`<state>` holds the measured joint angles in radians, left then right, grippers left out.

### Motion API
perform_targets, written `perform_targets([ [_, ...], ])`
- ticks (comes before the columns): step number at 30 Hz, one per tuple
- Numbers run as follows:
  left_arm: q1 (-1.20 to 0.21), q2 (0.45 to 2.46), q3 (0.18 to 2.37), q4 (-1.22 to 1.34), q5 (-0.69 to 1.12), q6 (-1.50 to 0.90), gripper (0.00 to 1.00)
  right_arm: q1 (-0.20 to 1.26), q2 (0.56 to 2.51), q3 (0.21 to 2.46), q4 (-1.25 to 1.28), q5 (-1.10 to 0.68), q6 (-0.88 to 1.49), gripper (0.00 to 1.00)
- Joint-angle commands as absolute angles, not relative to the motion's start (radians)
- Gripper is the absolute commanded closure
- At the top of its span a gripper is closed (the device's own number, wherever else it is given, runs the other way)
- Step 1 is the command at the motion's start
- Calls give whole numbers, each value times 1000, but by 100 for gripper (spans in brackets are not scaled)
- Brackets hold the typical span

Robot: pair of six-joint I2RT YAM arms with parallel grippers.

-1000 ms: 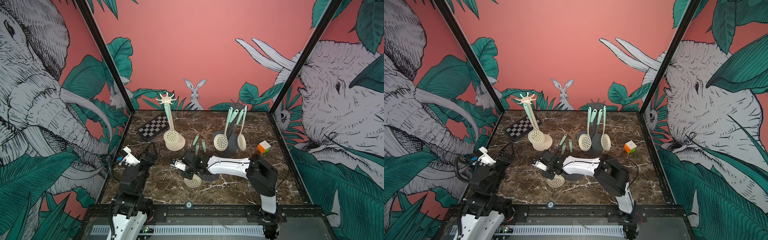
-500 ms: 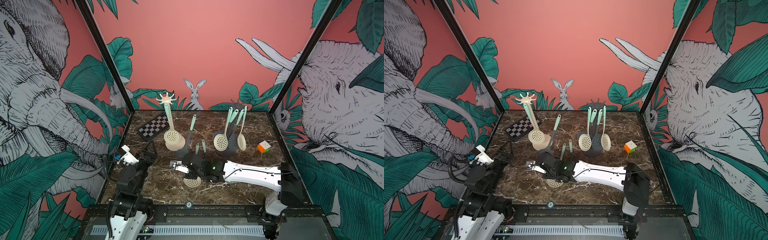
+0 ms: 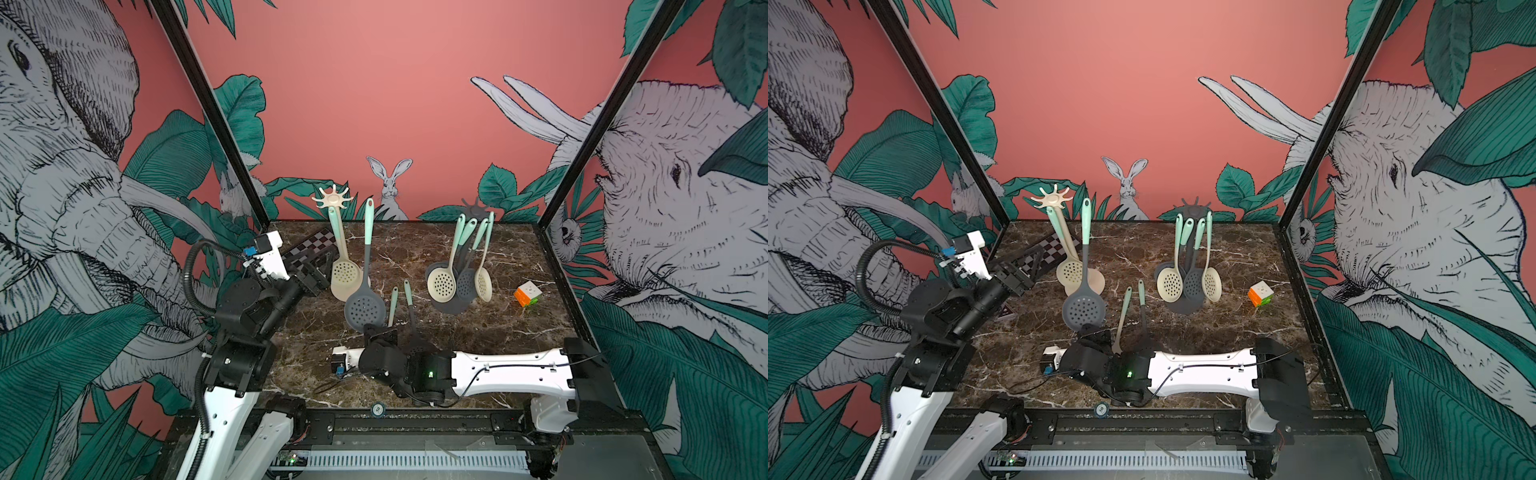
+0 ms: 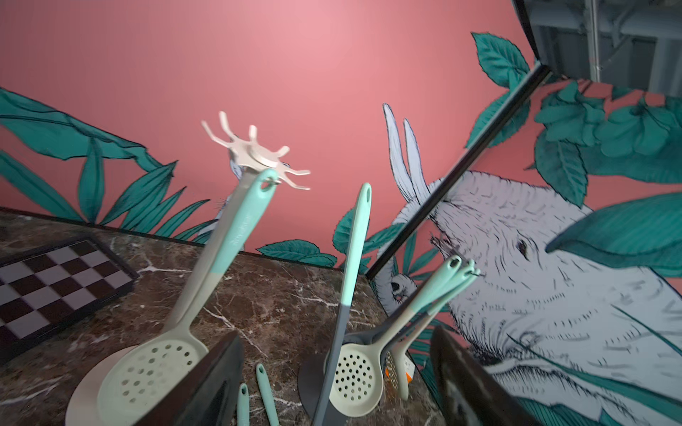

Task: Hang the skimmer on the kitchen utensil rack
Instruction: Pick up the skimmer from the center of the board.

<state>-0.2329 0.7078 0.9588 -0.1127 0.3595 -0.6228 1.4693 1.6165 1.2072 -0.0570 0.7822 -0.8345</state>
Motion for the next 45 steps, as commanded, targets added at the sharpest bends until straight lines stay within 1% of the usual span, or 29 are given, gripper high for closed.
perform_targets([
  [1, -227, 759, 995, -67, 569, -586, 21, 1492, 1594, 1181, 184, 912, -1015, 100],
  [5, -227, 799, 1000, -14, 646, -618, 24, 1511, 1627, 1177, 260, 935, -1088, 100],
  [15, -227, 819, 997, 31, 725, -648, 34, 1524, 1648, 1195, 247, 902, -1091, 100],
  [17, -227, 820, 994, 38, 723, -652, 39, 1524, 1656, 1198, 245, 899, -1088, 100],
  [20, -227, 824, 994, 32, 715, -649, 50, 1526, 1664, 1201, 245, 893, -1083, 100],
  [26, -226, 839, 988, 36, 716, -658, 64, 1526, 1664, 1189, 254, 881, -1071, 100],
  [30, -227, 851, 977, 52, 713, -672, 64, 1525, 1662, 1186, 249, 873, -1060, 100],
  [31, -228, 853, 976, 53, 716, -673, 67, 1525, 1662, 1187, 251, 873, -1059, 100],
  [38, -227, 860, 963, 81, 723, -686, 87, 1526, 1658, 1183, 248, 856, -1042, 100],
  [41, -228, 863, 959, 84, 728, -690, 100, 1526, 1658, 1184, 245, 850, -1030, 100],
  [45, -228, 858, 956, 83, 716, -686, 100, 1526, 1657, 1183, 242, 850, -1015, 100],
])
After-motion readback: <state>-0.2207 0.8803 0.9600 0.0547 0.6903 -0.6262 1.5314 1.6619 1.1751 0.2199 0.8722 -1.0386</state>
